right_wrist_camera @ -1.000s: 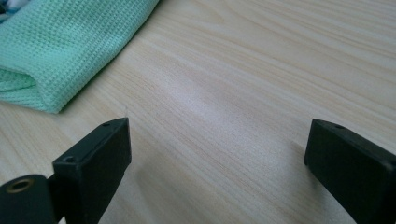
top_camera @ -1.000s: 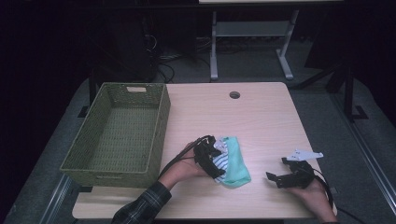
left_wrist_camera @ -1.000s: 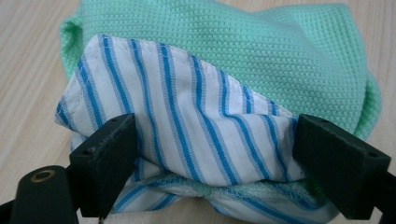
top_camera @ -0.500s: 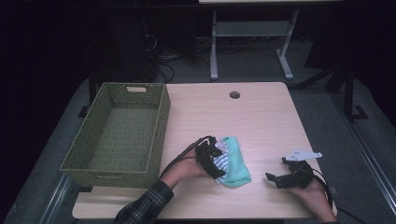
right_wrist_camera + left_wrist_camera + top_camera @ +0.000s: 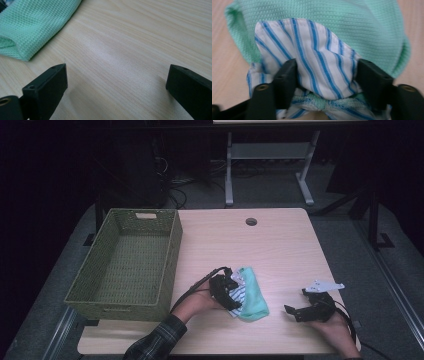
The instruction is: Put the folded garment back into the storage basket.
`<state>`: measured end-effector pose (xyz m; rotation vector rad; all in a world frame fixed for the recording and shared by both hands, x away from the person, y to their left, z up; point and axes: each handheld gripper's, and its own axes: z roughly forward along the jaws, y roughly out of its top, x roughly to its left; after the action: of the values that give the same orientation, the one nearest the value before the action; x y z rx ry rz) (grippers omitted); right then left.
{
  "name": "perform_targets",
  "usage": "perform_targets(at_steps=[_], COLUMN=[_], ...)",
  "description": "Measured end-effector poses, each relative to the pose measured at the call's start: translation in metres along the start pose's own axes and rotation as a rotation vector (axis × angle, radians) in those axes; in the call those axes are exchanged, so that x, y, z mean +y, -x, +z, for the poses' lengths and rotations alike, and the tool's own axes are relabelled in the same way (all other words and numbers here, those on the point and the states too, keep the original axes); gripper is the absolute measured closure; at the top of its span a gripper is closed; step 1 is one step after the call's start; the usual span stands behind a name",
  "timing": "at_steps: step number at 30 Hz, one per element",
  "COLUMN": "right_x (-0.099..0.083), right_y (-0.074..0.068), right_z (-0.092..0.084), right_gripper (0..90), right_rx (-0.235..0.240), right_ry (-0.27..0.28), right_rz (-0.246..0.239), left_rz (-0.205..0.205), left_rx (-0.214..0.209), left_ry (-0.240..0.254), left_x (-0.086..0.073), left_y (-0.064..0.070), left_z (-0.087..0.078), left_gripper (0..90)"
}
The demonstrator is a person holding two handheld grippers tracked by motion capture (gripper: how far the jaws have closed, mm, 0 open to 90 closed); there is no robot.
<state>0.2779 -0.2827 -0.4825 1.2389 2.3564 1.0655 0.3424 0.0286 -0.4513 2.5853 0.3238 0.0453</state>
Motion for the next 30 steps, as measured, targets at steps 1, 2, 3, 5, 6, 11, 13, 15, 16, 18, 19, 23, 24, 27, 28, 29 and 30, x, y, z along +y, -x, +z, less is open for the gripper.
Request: perform_targets(at_steps=[1, 2, 3, 5, 6, 11, 13, 15, 16, 18, 19, 23, 24, 27, 28, 29, 30], right_x=[0.0, 0.0, 0.0, 0.0, 0.0, 0.0, 0.0, 0.0, 0.0, 0.0, 0.0, 0.0, 0.0, 0.0, 0.0, 0.0, 0.0], right_y=[0.0, 0.0, 0.0, 0.0, 0.0, 0.0, 0.0, 0.0, 0.0, 0.0, 0.001, 0.001, 0.001, 0.001, 0.001, 0.001, 0.001], right_z=[0.0, 0.0, 0.0, 0.0, 0.0, 0.0, 0.0, 0.0, 0.0, 0.0, 0.0, 0.0, 0.0, 0.0, 0.0, 0.0, 0.0], right_gripper=[3.3, 3.2, 3.2, 3.2, 3.2, 3.1, 3.1, 3.1, 3.1, 3.1, 3.1, 3.1, 3.1, 3.1, 3.1, 3.1, 3.1], right_rx=[0.0, 0.0, 0.0, 0.001, 0.001, -0.002, -0.002, 0.0, 0.001, 0.003, 0.003, 0.003, 0.002, 0.003, 0.003, 0.002, 0.003], right_ry=[0.0, -0.001, 0.0, 0.0, -0.001, 0.0, 0.001, -0.001, 0.0, -0.001, 0.002, 0.004, 0.005, 0.005, 0.005, 0.005, 0.006], right_rz=[0.0, -0.001, -0.001, 0.001, 0.003, -0.006, -0.006, 0.001, 0.0, 0.003, 0.0, 0.002, 0.003, 0.001, 0.001, 0.001, 0.002], left_rz=[0.0, 0.003, 0.003, 0.003, -0.001, -0.009, -0.006, -0.018, -0.019, -0.032, -0.039, -0.075, -0.08, -0.085, -0.086, -0.093, -0.089], left_rx=[-0.005, -0.008, -0.012, -0.019, -0.021, -0.031, -0.032, -0.032, -0.033, -0.044, -0.047, -0.061, -0.063, -0.063, -0.065, -0.068, -0.068], left_ry=[-0.003, -0.005, -0.005, -0.004, -0.004, -0.004, -0.012, -0.015, -0.016, -0.011, -0.009, 0.0, 0.001, 0.001, 0.006, 0.012, 0.01], left_x=[0.0, 0.0, 0.0, 0.0, 0.0, 0.0, 0.0, 0.001, 0.001, 0.001, 0.001, 0.001, 0.001, 0.003, 0.003, 0.004, 0.004], left_y=[0.0, 0.0, 0.001, 0.0, 0.0, 0.0, 0.001, 0.001, 0.001, 0.0, -0.001, -0.003, -0.004, -0.004, -0.005, -0.004, -0.005], left_z=[-0.001, -0.001, -0.002, -0.003, -0.003, -0.004, -0.004, -0.004, -0.005, -0.005, -0.005, -0.008, -0.009, -0.014, -0.016, -0.017, -0.019], left_gripper=[38.9, 42.5, 46.3, 54.4, 57.3, 68.5, 70.3, 70.9, 70.9, 71.0, 70.9, 70.9, 70.9, 70.7, 70.7, 70.7, 70.7])
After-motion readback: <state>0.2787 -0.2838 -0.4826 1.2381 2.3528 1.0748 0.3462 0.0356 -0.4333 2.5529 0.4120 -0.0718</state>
